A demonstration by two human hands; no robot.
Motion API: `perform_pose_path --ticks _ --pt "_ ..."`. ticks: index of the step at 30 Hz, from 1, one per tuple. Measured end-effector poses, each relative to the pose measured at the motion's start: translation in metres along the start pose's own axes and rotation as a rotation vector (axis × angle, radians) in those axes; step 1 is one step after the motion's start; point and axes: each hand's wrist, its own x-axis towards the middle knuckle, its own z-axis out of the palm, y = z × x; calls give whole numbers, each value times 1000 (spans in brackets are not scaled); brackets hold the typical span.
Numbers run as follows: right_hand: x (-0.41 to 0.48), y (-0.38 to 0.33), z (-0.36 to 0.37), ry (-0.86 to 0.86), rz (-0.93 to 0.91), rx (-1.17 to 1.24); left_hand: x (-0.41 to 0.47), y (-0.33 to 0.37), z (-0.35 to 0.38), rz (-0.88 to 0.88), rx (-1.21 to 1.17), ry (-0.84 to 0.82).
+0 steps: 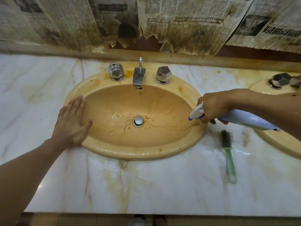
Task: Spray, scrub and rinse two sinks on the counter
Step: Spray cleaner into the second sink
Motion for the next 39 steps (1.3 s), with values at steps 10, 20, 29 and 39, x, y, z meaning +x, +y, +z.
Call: perform_pose_path --ticks 10,20,29,39 --pt "-54 61 35 464 31 351 0 10 -7 -24 17 -8" --pt "-65 105 88 1295 73 1222 -3 70 -3 -56 -68 -59" --pt "-25 116 77 1514 14 1368 -14 225 14 191 -397 -177" --pt "2 133 71 1500 30 1300 -39 263 24 156 -348 -182"
